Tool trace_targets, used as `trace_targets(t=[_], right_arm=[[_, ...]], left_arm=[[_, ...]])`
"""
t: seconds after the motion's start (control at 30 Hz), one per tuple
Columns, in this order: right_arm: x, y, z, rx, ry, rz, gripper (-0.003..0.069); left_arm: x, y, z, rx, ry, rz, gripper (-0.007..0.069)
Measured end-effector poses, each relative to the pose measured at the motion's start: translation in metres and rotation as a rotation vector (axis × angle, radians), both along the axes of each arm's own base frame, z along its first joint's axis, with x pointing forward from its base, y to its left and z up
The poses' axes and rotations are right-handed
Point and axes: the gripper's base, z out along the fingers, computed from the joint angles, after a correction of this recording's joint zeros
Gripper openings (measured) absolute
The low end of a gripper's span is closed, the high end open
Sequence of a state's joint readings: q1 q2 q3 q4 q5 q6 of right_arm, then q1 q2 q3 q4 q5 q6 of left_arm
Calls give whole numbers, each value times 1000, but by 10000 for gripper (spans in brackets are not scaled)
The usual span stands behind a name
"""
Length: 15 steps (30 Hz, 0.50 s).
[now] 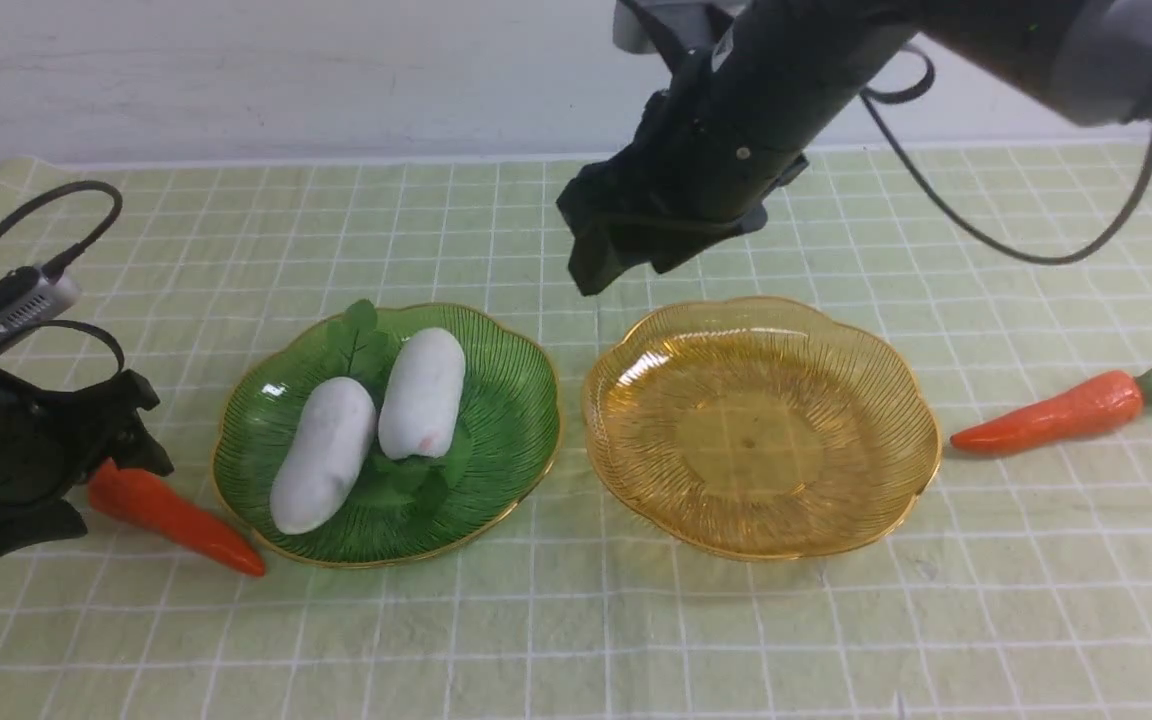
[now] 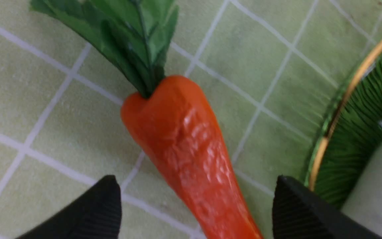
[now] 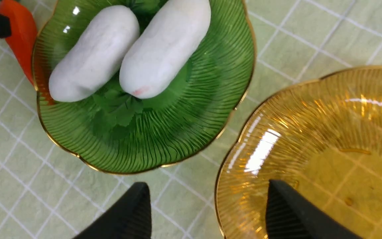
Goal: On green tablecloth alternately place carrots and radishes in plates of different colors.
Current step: 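Place the carrot on the yellow plate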
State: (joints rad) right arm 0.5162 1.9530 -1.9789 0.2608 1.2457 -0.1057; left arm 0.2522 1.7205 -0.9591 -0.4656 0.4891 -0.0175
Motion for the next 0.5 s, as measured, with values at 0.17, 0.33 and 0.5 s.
trace_targets(t=[0.17,0.33,0.5], right_arm=[[-18,-17,19,-44,-42,-27,374],[-32,-43,52,-47,-127,-77,344],[-16,-107,64,-71,-153,-291,283]], left_arm=[[6,1,-25,-36,47,33,505],[5,3,-25,-9,74,-9,262],[0,5,14,90,85,-148,275]])
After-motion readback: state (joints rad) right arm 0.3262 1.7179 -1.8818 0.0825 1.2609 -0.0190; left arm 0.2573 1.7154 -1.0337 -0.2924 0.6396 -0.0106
